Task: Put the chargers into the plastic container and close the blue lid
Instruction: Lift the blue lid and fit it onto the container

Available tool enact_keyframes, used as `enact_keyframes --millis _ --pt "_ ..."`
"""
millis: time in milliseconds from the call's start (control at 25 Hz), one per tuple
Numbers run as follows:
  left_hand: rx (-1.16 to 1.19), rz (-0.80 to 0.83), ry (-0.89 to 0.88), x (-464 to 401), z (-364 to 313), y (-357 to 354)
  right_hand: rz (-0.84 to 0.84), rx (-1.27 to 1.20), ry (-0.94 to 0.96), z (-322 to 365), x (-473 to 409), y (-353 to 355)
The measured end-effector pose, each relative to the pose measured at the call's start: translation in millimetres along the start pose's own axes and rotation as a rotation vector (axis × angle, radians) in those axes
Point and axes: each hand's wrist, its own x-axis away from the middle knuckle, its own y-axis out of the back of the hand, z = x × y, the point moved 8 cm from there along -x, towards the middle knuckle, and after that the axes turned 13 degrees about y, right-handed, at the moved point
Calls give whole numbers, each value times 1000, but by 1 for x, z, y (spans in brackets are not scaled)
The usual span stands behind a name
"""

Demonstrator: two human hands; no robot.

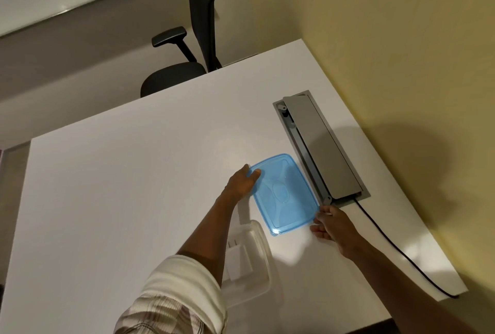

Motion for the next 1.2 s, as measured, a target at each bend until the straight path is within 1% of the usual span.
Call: enact_keyframes --millis 160,280,520,760,880,1000,1080,1200 --pt "45 -56 -11 1 7 10 -14 -2 10 4 1 -3" --pt "141 -89 -22 11 9 22 -27 -9 58 18 4 -10" --pt "298 -207 -85 37 13 53 -95 34 226 54 17 -27" --pt "383 -245 -140 69 33 78 -141 77 387 79 41 -34" --pt "400 -246 -140 84 55 86 -143 137 468 92 54 -40" --pt "412 -249 -151 97 81 95 -148 97 508 96 71 -51" --pt "485 -230 -151 114 98 99 -153 56 540 98 82 -59" --pt "613 -177 -133 135 130 98 -126 74 538 94 95 -70"
